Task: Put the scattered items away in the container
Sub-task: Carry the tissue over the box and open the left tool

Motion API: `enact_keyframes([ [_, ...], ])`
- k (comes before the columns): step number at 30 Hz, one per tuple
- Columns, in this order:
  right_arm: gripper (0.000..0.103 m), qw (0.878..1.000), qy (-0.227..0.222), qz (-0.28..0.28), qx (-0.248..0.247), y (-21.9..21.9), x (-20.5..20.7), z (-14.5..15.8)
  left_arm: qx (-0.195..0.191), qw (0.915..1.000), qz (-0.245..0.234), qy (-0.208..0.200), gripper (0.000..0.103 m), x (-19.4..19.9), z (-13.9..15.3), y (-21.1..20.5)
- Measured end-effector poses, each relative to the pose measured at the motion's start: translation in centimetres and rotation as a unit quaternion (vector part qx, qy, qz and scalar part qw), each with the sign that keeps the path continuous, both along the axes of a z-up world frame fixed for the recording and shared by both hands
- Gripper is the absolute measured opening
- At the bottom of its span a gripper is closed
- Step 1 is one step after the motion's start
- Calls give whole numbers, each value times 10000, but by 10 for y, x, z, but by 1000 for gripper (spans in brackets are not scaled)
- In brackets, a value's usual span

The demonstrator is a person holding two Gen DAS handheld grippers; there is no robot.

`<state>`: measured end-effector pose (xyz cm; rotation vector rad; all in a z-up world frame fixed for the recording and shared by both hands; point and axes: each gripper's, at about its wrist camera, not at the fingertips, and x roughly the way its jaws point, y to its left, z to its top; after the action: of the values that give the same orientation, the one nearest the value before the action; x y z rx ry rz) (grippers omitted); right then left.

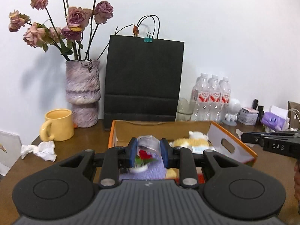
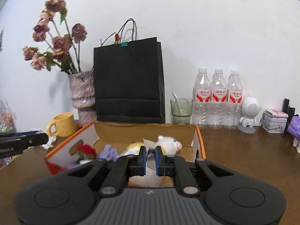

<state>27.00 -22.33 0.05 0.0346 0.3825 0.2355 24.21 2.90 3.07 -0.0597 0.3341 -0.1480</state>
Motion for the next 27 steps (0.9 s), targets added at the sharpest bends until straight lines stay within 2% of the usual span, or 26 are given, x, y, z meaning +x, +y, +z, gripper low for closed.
enact_keyframes([
  [3,8,9999,20,-57,82,0,17,-2,-106,9999,6,53,27,21,-5,-4],
  [10,9,9996,263,-123,54,0,38,-18,-32,9996,-23,285,28,50,-18,-12],
  [12,15,9991,412,-129,55,-1,42,-22,-39,9993,35,378,38,55,-20,-12],
  [13,41,9987,480,-128,84,-2,44,-24,-65,9991,94,415,62,56,-21,-11],
  [14,82,9984,544,-112,105,-2,45,-25,-69,9987,231,448,94,57,-21,-10],
  [15,98,9983,565,-83,127,-2,46,-26,-32,9983,388,442,103,56,-22,-10],
  [16,103,9985,532,-66,118,-2,44,-26,50,9979,509,387,103,55,-22,-11],
  [18,103,9986,517,-60,25,2,42,-26,191,9977,515,407,103,55,-22,-12],
  [27,103,9975,670,-110,-177,7,42,-30,296,9966,581,503,103,55,-27,-13],
])
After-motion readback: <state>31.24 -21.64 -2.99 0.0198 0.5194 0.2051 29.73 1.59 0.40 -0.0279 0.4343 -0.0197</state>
